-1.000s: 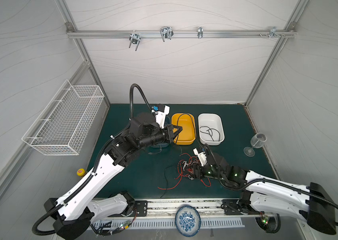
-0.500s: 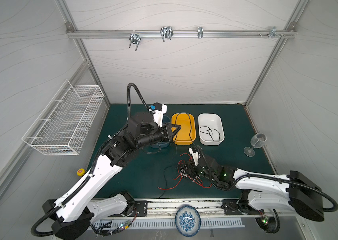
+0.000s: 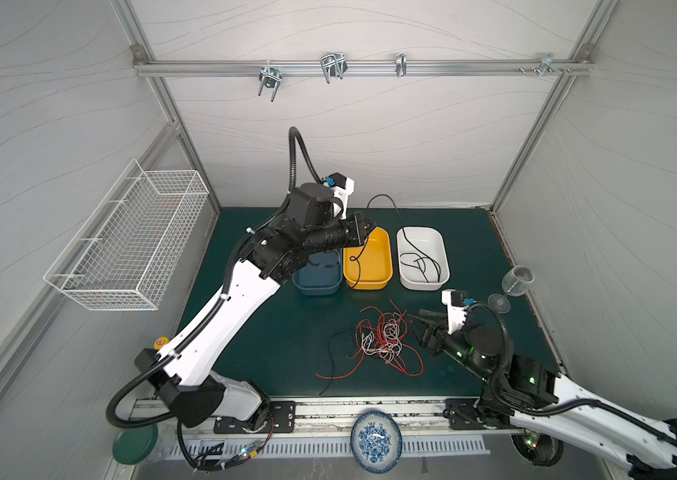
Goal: Untangle the cables
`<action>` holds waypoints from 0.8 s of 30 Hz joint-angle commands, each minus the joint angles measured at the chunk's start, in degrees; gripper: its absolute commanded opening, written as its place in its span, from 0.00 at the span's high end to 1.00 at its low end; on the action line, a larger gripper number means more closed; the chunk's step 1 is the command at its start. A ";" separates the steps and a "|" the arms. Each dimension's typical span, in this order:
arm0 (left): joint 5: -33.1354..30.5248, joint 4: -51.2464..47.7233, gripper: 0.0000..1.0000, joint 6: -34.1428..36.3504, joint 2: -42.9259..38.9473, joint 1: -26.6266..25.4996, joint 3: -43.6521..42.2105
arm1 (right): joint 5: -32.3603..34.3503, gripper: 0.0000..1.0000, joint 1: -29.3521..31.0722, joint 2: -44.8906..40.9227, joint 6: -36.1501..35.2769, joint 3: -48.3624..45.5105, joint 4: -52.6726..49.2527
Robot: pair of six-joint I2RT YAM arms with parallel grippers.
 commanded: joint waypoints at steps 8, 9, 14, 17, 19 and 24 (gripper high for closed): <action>6.55 11.59 1.00 -1.57 18.66 0.16 16.05 | 7.11 0.37 0.24 -9.22 0.52 7.87 -20.64; 6.77 12.19 1.00 -2.16 20.86 -0.03 17.69 | 7.37 0.37 0.24 -9.93 0.54 8.53 -21.20; 6.00 13.91 1.00 -3.67 29.39 -0.85 23.88 | 8.68 0.36 0.24 -11.48 -1.67 12.23 -23.12; 5.66 19.07 1.00 -6.25 32.51 -1.03 23.61 | 7.91 0.36 0.20 -11.13 -2.69 14.19 -23.50; 5.34 22.93 1.00 -7.54 34.24 -1.58 23.55 | 7.32 0.36 0.24 -11.19 -3.10 15.14 -23.51; 7.05 34.96 1.00 -13.99 39.85 -2.92 24.54 | 4.97 0.36 0.23 -11.56 -4.22 16.78 -22.85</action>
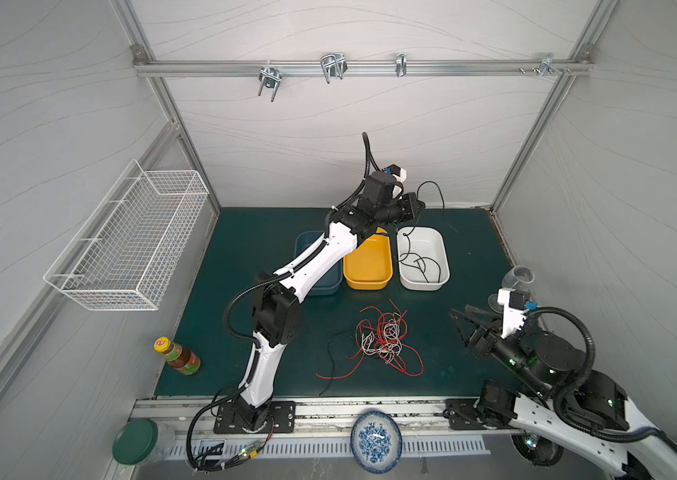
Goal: Untangle the cables
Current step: 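Lower the black cable into the white tub and open the left gripper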
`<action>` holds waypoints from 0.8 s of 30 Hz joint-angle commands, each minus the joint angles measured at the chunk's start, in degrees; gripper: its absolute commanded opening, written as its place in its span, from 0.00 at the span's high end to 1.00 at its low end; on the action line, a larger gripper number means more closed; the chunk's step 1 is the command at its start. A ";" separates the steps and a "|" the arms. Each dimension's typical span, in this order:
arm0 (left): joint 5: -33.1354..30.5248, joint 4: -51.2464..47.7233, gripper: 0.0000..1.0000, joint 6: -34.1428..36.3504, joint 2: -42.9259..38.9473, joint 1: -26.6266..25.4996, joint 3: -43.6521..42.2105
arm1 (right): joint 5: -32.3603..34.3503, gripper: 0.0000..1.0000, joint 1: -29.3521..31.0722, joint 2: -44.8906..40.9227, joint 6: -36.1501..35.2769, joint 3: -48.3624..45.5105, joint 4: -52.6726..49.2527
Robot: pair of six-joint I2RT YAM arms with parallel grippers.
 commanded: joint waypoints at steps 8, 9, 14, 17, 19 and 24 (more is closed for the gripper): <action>-1.82 26.83 1.00 -9.43 4.02 -1.91 -5.58 | -3.53 0.36 0.24 -0.65 -2.54 4.37 -0.87; -3.23 27.96 1.00 -9.30 3.70 -1.92 -7.79 | -3.86 0.36 0.24 -0.41 -2.83 4.85 -0.91; -8.25 31.43 1.00 -9.22 2.70 -1.90 -15.33 | -6.54 0.36 0.22 1.38 -3.42 6.79 -1.10; -11.46 34.81 1.00 -9.77 2.20 -1.95 -20.71 | -8.45 0.36 0.24 2.15 -3.65 6.97 -0.25; -11.28 35.43 1.00 -9.79 2.52 -2.03 -22.09 | -8.92 0.36 0.24 2.40 -3.75 7.01 -0.03; -14.47 35.53 1.00 -8.65 1.09 -2.63 -28.01 | -10.13 0.36 0.24 3.78 -3.62 7.05 0.41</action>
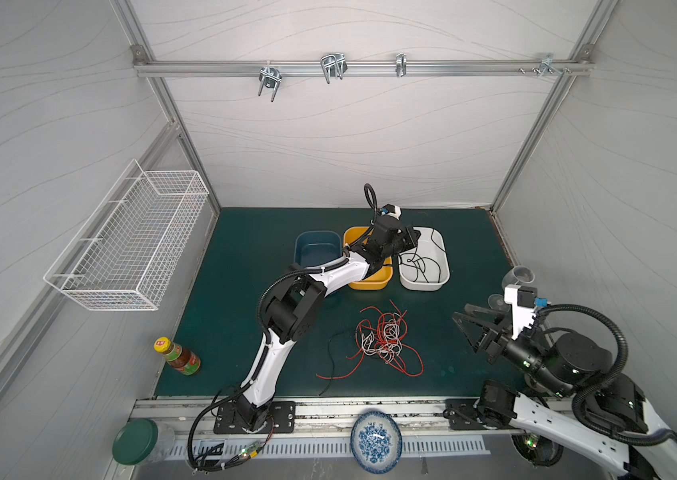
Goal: Untangle the cables
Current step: 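Lower the black cable into the white tub and open the left gripper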
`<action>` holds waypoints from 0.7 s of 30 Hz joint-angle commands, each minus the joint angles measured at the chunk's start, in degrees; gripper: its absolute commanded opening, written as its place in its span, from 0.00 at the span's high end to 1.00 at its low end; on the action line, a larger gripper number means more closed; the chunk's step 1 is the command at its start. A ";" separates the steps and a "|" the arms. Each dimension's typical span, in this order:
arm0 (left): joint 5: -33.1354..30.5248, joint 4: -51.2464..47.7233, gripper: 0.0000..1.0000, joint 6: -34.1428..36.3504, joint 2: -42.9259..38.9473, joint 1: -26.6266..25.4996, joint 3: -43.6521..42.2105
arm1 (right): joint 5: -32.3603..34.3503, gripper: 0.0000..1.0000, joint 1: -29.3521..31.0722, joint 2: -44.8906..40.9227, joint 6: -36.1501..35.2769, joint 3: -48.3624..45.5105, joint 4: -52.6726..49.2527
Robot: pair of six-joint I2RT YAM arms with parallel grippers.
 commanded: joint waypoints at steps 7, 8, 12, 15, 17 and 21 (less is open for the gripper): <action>-6.84 0.35 1.00 2.33 -3.75 -1.24 -5.20 | -1.88 0.36 0.24 3.65 0.36 1.23 0.75; -7.55 -0.37 1.00 2.74 -4.04 -1.42 -5.52 | -1.66 0.36 0.22 3.81 0.59 1.08 0.87; -9.88 -2.33 1.00 2.92 -6.74 -1.52 -8.10 | -0.07 0.36 0.24 4.06 1.75 0.88 -0.05; -12.33 -6.13 1.00 4.29 -8.55 -2.11 -8.54 | 2.43 0.36 0.23 4.33 3.73 0.91 -1.76; -13.68 -10.69 1.00 5.44 -8.75 -2.76 -6.71 | 3.86 0.36 0.24 4.72 4.99 0.85 -2.34; -11.62 -17.10 1.00 5.69 -6.41 -3.40 -1.97 | 6.40 0.36 0.24 7.46 8.47 2.07 -4.91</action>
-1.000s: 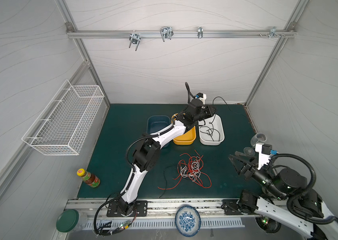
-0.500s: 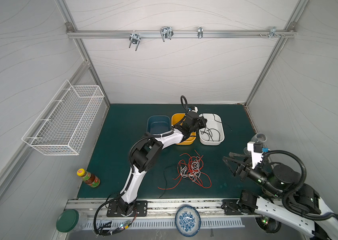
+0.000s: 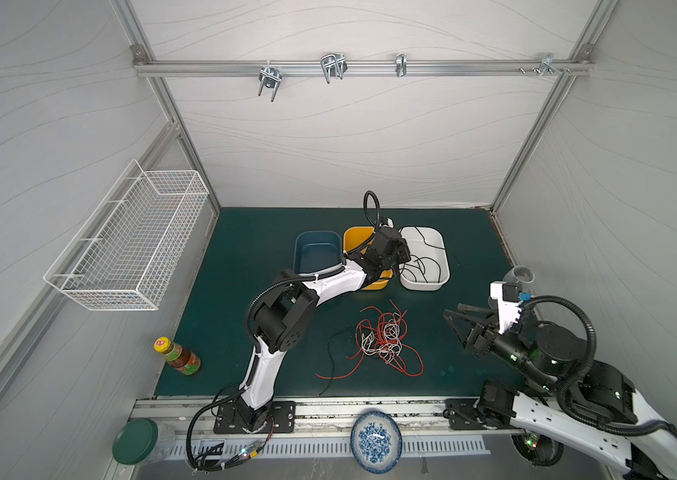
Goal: Untangle the cables
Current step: 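Lower the black cable into the white tub and open the left gripper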
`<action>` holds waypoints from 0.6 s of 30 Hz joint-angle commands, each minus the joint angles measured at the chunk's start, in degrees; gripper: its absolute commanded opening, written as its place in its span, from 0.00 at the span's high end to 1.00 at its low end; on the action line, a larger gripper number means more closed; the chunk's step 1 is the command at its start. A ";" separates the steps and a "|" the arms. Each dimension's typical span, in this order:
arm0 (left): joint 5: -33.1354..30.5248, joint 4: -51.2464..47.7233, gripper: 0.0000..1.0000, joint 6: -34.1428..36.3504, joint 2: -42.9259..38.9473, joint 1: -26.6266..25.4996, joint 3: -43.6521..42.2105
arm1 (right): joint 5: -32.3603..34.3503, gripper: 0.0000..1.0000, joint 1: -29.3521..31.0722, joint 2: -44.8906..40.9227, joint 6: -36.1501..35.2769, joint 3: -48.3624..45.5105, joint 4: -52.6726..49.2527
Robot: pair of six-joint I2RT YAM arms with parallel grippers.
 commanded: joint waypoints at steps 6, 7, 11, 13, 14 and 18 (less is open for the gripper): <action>-1.87 -13.33 1.00 2.13 4.27 -2.12 11.00 | 2.66 0.35 0.22 4.49 6.76 3.10 -2.78; -2.65 -14.75 1.00 2.51 4.83 -2.43 12.18 | 2.12 0.35 0.22 4.73 7.10 3.01 -2.38; -2.21 -19.95 1.00 2.29 8.52 -3.12 18.16 | 0.16 0.35 0.22 6.53 8.19 3.45 -2.09; -2.26 -20.99 1.00 1.76 10.03 -3.31 19.09 | -0.74 0.35 0.22 6.90 8.36 3.37 -1.35; -2.03 -21.44 1.00 1.58 10.70 -3.33 19.60 | -1.27 0.35 0.22 6.99 8.27 3.28 -0.78; -2.40 -24.35 1.00 1.13 13.46 -3.33 22.07 | -2.86 0.35 0.22 7.84 8.18 3.41 0.54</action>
